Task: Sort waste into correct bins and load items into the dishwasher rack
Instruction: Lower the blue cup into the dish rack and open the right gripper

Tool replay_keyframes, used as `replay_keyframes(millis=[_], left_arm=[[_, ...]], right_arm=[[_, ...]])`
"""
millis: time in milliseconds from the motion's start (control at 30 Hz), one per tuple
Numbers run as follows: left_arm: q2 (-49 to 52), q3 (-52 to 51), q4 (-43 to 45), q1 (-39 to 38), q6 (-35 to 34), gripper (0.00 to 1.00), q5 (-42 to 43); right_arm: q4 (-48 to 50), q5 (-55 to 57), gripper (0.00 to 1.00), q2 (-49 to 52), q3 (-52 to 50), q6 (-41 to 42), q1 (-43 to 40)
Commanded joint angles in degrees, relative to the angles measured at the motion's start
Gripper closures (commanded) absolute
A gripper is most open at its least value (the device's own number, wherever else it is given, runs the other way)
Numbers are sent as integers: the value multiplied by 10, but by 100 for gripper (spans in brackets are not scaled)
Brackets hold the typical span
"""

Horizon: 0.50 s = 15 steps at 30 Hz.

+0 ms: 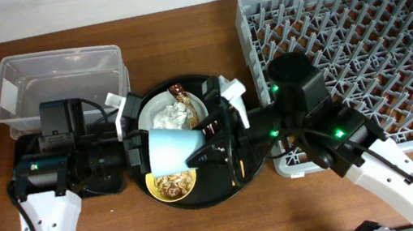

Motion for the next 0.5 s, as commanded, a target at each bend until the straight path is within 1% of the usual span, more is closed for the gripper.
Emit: replay_keyframes(millis=[0, 33, 67, 100, 133, 167, 200, 233, 267, 333, 400, 467], left_arm=[[-6, 7, 0, -2, 0, 30, -97], [-6, 7, -10, -2, 0, 23, -184], [-6, 7, -19, -2, 0, 15, -241], [-6, 7, -24, -2, -3, 13, -271], [-6, 7, -25, -2, -15, 13, -288], [-6, 7, -25, -2, -15, 13, -290], [-6, 7, -25, -2, -15, 13, -290], [-6, 7, -25, -2, -15, 13, -290], [-6, 7, -25, -2, -15, 13, -290], [-6, 7, -25, -2, -15, 13, -290], [-6, 7, -25, -2, -15, 13, -289], [-6, 7, -25, -2, -15, 13, -290]], right_arm=[[-19, -2, 66, -11, 5, 5, -18], [-51, 1, 68, -33, 5, 5, -66], [-92, 15, 68, -53, 5, 5, -116], [-158, 76, 68, -75, 5, 5, -170], [-241, 186, 68, -92, 5, 8, -219], [-310, 297, 67, -102, 5, 35, -252], [-393, 439, 68, -104, 5, 68, -277], [-450, 527, 68, -97, 5, 87, -279], [-489, 557, 67, -79, 5, 86, -270], [-514, 598, 67, -41, 5, 87, -253], [-516, 596, 66, 38, 5, 87, -234], [-514, 564, 54, 93, 5, 83, -214]])
